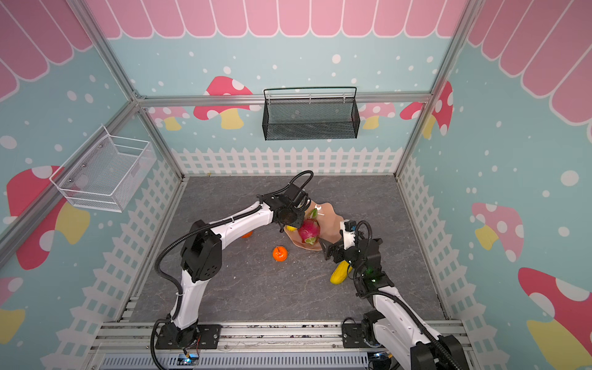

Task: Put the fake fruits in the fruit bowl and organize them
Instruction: 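Place the yellow fruit in the bowl beside the dragon fruit with the left gripper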

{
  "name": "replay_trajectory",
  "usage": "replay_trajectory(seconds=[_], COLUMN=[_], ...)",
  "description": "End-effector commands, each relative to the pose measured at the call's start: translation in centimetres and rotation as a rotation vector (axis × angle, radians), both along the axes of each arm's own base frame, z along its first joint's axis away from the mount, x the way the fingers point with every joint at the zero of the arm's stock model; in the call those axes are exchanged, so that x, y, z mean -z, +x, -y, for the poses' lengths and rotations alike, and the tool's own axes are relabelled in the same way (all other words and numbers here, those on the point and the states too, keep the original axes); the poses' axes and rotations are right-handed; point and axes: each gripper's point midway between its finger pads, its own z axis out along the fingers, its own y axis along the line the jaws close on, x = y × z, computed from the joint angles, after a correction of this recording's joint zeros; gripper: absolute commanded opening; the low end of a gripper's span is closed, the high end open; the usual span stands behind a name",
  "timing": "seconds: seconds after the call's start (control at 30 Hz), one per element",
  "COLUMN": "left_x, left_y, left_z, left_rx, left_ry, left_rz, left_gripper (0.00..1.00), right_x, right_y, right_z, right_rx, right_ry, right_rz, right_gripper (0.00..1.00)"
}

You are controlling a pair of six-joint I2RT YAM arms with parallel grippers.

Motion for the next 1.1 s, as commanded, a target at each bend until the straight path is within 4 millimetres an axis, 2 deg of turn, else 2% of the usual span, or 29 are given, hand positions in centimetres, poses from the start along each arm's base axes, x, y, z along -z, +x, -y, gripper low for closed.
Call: replay_trajectory(seconds=[0.0, 0.17, 0.37, 0.57, 0.7, 0.8, 0.87, 0.9, 0.93, 1.0, 1.07], left_x=[0.2, 1.1, 0.7, -1.9, -5.0, -7.0, -7.8, -8.2, -8.2, -8.3, -8.3], left_y=[0.2, 0.4, 0.5, 0.6, -0.3, -1.9, -3.4, -4.5, -5.7, -8.0, -10.4], left_z=[0.2, 0.5, 0.6, 0.1, -0.7, -1.5, -1.4, -1.1, -0.7, 0.0, 0.9], left_rx=[0.019, 0.027, 0.038, 0.027, 0.032, 0.051, 0.093, 0.125, 0.158, 0.208, 0.252], left_ry=[0.025, 0.032, 0.031, 0.022, -0.008, -0.046, -0.095, -0.126, -0.152, -0.193, -0.229], left_rz=[0.005, -0.01, 0.001, 0.052, 0.096, 0.131, 0.146, 0.151, 0.149, 0.145, 0.154], left_gripper=[0.42, 0.46, 0.59, 0.63, 0.66, 0.74, 0.81, 0.93, 1.0, 1.0, 1.0], right_x=[0.2, 0.3, 0.3, 1.0, 2.6, 4.7, 5.5, 5.6, 5.5, 5.8, 6.3], right_y=[0.3, 0.4, 0.4, 0.8, 0.4, -1.4, -2.5, -3.0, -3.3, -4.1, -4.7], right_z=[0.5, 0.6, 0.8, 1.9, 3.6, 4.6, 5.5, 5.9, 6.4, 7.3, 7.3], right_rx=[0.028, 0.027, 0.036, 0.108, 0.221, 0.3, 0.36, 0.386, 0.413, 0.46, 0.466], right_ry=[0.009, 0.006, 0.004, -0.002, -0.001, 0.02, 0.029, 0.03, 0.027, 0.007, 0.003], right_rz=[-0.019, -0.019, -0.019, -0.061, -0.203, -0.363, -0.427, -0.441, -0.45, -0.485, -0.53], right_gripper=[0.98, 0.98, 0.98, 0.98, 1.0, 0.96, 0.94, 0.93, 0.93, 0.93, 0.92])
